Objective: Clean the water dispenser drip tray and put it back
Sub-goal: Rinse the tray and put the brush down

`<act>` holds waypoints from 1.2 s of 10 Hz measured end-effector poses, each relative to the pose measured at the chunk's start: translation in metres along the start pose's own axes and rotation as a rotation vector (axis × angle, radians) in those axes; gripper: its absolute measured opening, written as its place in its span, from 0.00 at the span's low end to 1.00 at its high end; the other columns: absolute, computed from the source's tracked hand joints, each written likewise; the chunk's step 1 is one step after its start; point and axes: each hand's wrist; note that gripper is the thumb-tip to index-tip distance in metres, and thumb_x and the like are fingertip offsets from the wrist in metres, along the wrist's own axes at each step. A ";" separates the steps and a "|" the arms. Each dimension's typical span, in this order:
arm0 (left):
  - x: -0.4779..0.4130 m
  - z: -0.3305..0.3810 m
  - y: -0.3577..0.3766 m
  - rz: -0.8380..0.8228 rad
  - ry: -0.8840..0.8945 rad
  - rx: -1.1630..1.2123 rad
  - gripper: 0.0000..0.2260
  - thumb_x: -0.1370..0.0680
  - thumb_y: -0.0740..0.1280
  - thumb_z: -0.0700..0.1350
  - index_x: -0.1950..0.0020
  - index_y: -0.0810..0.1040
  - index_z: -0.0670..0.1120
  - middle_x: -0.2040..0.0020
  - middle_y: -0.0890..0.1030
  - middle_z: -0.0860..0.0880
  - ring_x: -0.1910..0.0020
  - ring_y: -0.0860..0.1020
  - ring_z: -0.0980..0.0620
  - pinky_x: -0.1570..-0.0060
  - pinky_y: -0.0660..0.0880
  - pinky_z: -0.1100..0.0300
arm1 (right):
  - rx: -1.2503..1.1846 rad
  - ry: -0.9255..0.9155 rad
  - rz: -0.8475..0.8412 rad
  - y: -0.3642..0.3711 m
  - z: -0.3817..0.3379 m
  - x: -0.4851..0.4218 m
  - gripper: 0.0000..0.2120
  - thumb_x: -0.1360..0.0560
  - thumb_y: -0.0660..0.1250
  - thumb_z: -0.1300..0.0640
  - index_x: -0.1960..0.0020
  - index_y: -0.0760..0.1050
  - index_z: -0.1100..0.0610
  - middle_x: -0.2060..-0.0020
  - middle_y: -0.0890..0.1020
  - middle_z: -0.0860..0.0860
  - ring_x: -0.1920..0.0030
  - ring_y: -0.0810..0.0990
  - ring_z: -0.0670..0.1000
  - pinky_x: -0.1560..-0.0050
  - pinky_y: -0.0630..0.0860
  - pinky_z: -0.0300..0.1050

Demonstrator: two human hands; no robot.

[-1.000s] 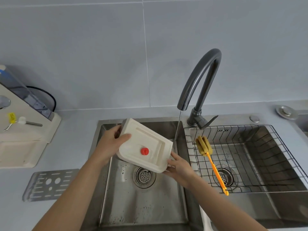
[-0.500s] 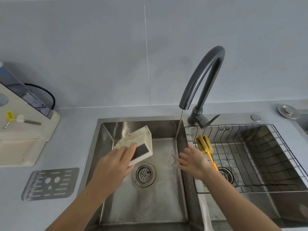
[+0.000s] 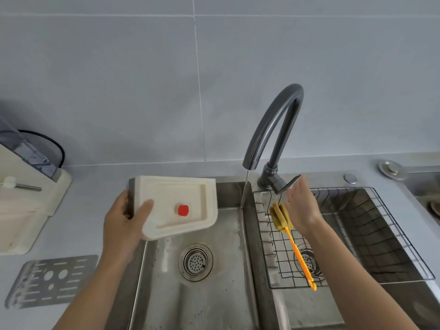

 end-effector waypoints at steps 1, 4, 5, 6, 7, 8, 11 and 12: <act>-0.008 0.002 -0.001 -0.050 -0.280 0.292 0.07 0.24 0.62 0.39 0.47 0.75 0.46 0.55 0.79 0.49 0.58 0.77 0.52 0.66 0.76 0.58 | -0.142 -0.030 -0.177 -0.002 -0.009 -0.003 0.32 0.22 0.41 0.38 0.25 0.44 0.56 0.24 0.50 0.55 0.24 0.49 0.55 0.25 0.49 0.54; -0.016 -0.004 -0.006 -0.249 -0.543 0.404 0.10 0.22 0.60 0.44 0.46 0.75 0.42 0.52 0.81 0.44 0.56 0.79 0.48 0.70 0.79 0.61 | -0.074 -0.054 -0.196 0.007 -0.016 -0.012 0.32 0.23 0.43 0.37 0.25 0.41 0.52 0.24 0.46 0.54 0.24 0.45 0.55 0.27 0.43 0.58; -0.016 -0.002 -0.007 -0.272 -0.526 0.400 0.09 0.22 0.59 0.44 0.48 0.76 0.43 0.53 0.81 0.45 0.57 0.79 0.49 0.68 0.78 0.60 | -0.069 -0.039 -0.177 0.007 -0.022 -0.011 0.33 0.23 0.44 0.37 0.25 0.44 0.54 0.24 0.47 0.55 0.24 0.47 0.57 0.26 0.45 0.61; -0.015 0.000 -0.008 -0.291 -0.510 0.394 0.12 0.22 0.60 0.45 0.44 0.75 0.41 0.52 0.81 0.44 0.56 0.80 0.47 0.66 0.77 0.59 | -0.026 -0.105 -0.173 0.006 -0.029 -0.008 0.30 0.21 0.44 0.41 0.25 0.46 0.56 0.24 0.51 0.57 0.25 0.50 0.56 0.27 0.45 0.56; -0.012 0.001 -0.008 -0.290 -0.515 0.404 0.13 0.22 0.60 0.45 0.42 0.74 0.40 0.52 0.81 0.43 0.56 0.79 0.47 0.66 0.78 0.58 | 0.028 -0.117 -0.219 0.004 -0.033 -0.003 0.31 0.21 0.44 0.41 0.25 0.45 0.56 0.24 0.49 0.56 0.24 0.48 0.56 0.27 0.43 0.56; -0.009 0.000 -0.009 -0.283 -0.523 0.417 0.14 0.23 0.61 0.45 0.41 0.74 0.39 0.52 0.81 0.43 0.56 0.79 0.47 0.69 0.79 0.61 | 0.083 -0.121 -0.229 0.002 -0.035 0.006 0.31 0.21 0.47 0.42 0.25 0.42 0.54 0.24 0.46 0.55 0.24 0.46 0.56 0.27 0.43 0.58; -0.001 -0.015 -0.022 -0.319 -0.633 0.269 0.09 0.23 0.63 0.46 0.51 0.76 0.40 0.57 0.80 0.45 0.59 0.77 0.49 0.66 0.73 0.59 | 0.137 -0.024 -0.663 0.036 0.041 0.084 0.22 0.22 0.57 0.54 0.29 0.60 0.46 0.38 0.75 0.54 0.43 0.78 0.58 0.41 0.76 0.59; -0.004 -0.022 -0.026 -0.348 -0.633 0.115 0.13 0.24 0.64 0.50 0.51 0.77 0.39 0.54 0.81 0.43 0.56 0.77 0.48 0.61 0.72 0.60 | -0.052 0.172 -0.631 0.053 0.074 0.091 0.14 0.21 0.54 0.63 0.39 0.69 0.51 0.52 0.78 0.56 0.53 0.78 0.55 0.55 0.80 0.53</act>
Point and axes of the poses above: each hand's wrist, its own x-axis away from the middle knuckle, its own y-axis out of the palm, z = x × y
